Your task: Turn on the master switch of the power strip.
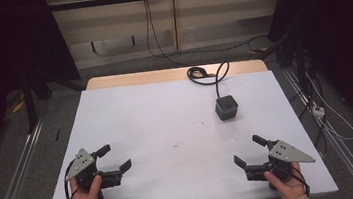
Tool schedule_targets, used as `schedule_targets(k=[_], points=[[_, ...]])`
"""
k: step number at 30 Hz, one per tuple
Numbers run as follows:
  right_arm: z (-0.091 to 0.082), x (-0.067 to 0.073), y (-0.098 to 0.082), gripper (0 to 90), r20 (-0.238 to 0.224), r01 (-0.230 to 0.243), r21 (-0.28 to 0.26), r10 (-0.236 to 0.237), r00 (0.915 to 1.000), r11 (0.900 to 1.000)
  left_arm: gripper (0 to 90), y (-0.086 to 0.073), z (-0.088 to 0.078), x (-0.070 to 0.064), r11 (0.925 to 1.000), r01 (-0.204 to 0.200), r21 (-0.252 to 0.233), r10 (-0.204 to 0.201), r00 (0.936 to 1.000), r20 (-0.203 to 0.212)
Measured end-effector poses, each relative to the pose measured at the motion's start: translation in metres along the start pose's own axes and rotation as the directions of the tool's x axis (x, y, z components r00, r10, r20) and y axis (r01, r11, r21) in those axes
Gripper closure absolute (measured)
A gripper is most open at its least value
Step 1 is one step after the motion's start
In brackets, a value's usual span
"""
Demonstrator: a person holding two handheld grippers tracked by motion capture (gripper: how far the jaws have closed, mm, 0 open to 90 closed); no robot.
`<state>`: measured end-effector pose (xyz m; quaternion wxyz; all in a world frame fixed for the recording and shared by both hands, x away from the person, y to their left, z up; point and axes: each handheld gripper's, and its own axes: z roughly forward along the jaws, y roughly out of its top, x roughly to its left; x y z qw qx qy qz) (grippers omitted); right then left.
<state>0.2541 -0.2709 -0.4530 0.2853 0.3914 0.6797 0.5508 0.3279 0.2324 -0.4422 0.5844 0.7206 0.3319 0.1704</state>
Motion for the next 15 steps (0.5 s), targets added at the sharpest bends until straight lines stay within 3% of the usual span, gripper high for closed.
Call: schedule_targets(k=[11,15], points=[[0.0025,-0.0027,0.0007,4.4,0.017,0.002,0.012,-0.002,0.9999,1.0,2.3,0.001,-0.0004,-0.0007,0.9999,-0.002,-0.013,0.003,1.0,0.009],[0.0062,-0.0023,0.003,4.5,0.026,0.025,0.026,-0.026,0.9993,0.999,2.3,0.0008,-0.0008,-0.0001,1.0,-0.006,-0.007,0.006,0.9999,0.009]])
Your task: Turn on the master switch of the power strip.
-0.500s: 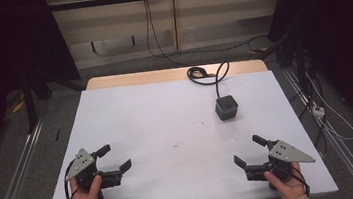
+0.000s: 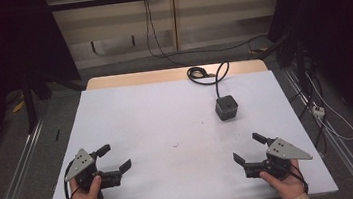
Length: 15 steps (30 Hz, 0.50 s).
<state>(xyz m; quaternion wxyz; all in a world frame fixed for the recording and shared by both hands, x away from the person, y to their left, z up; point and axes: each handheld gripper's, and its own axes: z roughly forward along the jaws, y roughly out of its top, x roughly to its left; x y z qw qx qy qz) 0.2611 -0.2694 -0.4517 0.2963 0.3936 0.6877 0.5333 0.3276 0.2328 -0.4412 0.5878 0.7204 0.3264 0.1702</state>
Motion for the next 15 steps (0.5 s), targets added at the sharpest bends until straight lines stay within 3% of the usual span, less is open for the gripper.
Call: schedule_targets(k=[15], points=[[0.018,-0.002,0.004,4.9,0.001,0.006,0.021,-0.006,1.0,1.0,2.4,-0.001,-0.003,0.0,1.0,-0.002,-0.004,0.002,1.0,-0.002]])
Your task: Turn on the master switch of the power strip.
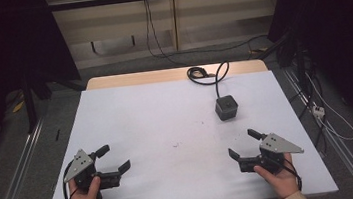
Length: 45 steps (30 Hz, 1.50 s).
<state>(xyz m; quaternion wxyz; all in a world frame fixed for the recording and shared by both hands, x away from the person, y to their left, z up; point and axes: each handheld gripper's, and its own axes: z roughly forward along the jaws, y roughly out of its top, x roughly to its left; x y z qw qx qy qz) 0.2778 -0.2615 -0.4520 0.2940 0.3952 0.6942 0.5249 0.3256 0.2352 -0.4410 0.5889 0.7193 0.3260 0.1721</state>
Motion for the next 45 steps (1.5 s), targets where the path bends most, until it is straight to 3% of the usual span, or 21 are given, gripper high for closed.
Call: schedule_targets(k=[18,35,45], points=[[0.014,-0.018,0.008,5.5,0.061,-0.032,0.006,0.031,0.9977,0.999,2.3,-0.001,-0.004,0.0,1.0,0.002,-0.006,-0.002,1.0,0.002],[0.02,-0.028,0.017,6.6,0.06,-0.051,-0.003,0.051,0.9969,0.999,2.4,-0.002,-0.003,0.0,1.0,0.001,-0.01,-0.001,1.0,0.006],[0.028,-0.033,0.023,6.3,0.088,-0.051,0.006,0.051,0.9948,0.999,2.4,-0.002,-0.002,-0.001,0.9999,-0.001,-0.011,0.001,1.0,0.008]])
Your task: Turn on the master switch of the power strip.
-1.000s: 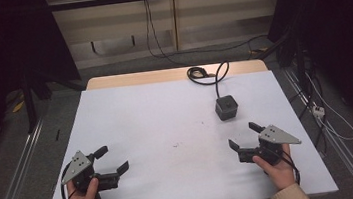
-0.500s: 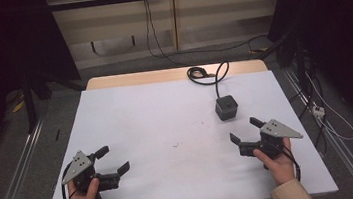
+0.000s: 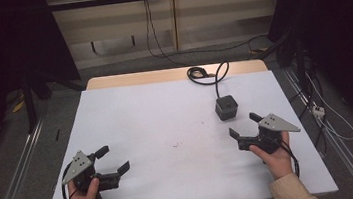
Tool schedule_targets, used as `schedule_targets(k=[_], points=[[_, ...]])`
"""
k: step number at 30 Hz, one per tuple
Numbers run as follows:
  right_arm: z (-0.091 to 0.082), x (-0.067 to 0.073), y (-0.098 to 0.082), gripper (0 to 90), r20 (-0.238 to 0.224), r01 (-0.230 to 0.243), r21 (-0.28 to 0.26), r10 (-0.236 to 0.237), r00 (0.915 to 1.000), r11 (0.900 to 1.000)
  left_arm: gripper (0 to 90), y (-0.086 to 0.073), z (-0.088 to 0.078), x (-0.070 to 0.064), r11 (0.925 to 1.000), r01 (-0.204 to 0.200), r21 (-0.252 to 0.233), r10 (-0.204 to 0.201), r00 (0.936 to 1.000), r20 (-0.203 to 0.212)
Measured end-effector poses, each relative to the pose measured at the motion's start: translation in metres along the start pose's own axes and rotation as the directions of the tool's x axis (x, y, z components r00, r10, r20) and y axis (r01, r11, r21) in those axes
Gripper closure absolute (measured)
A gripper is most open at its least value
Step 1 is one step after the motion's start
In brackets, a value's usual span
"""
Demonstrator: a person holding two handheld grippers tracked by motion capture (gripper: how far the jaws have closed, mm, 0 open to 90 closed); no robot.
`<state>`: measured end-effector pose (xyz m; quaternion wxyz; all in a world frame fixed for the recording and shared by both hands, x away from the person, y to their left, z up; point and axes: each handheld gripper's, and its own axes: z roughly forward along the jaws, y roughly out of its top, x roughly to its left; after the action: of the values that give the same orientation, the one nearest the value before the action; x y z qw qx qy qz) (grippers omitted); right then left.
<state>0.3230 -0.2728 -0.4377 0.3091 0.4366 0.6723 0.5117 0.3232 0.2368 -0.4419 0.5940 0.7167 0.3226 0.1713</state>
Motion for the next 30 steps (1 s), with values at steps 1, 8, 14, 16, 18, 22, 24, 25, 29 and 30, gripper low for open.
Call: schedule_targets(k=[1,8,14,16,18,22,24,25,29,30], points=[[0.001,-0.001,0.001,6.3,0.001,-0.002,-0.004,0.002,1.0,1.0,2.4,0.0,0.0,0.0,1.0,0.0,0.0,0.0,1.0,0.001],[0.006,-0.004,0.005,7.1,0.017,-0.009,0.007,0.008,0.9998,1.0,2.4,0.0,0.0,0.0,1.0,0.001,0.003,-0.001,1.0,0.0],[0.009,-0.009,0.006,9.4,0.024,-0.032,0.014,0.032,0.9992,0.999,2.4,0.0,0.0,0.0,1.0,0.0,0.0,0.0,1.0,0.002],[0.01,-0.01,0.007,9.5,0.029,-0.026,0.019,0.025,0.9993,1.0,2.4,0.0,0.0,0.0,1.0,0.001,-0.001,-0.001,1.0,0.004],[0.01,-0.01,0.009,10.6,0.025,-0.037,0.006,0.037,0.999,0.999,2.4,0.0,0.0,-0.001,1.0,0.001,0.001,-0.001,1.0,0.004],[0.014,-0.011,0.014,11.0,0.019,-0.043,0.004,0.042,0.9989,0.999,2.4,0.0,0.001,-0.001,1.0,-0.002,0.003,0.002,1.0,0.005],[0.016,-0.012,0.015,11.8,0.023,-0.036,0.002,0.036,0.9991,0.999,2.4,0.0,0.0,-0.001,1.0,0.001,0.002,-0.001,1.0,0.004],[0.017,-0.012,0.015,11.9,0.024,-0.031,0.003,0.031,0.9992,1.0,2.4,-0.001,0.0,-0.001,1.0,0.001,0.002,-0.001,1.0,0.004],[0.02,-0.015,0.017,13.6,0.026,-0.043,0.01,0.043,0.9987,0.999,2.4,-0.001,0.0,-0.001,1.0,0.001,0.003,-0.001,1.0,0.004],[0.021,-0.015,0.017,14.0,0.025,-0.046,0.011,0.046,0.9986,0.999,2.4,-0.001,0.0,-0.001,1.0,0.001,0.004,-0.001,1.0,0.004]])
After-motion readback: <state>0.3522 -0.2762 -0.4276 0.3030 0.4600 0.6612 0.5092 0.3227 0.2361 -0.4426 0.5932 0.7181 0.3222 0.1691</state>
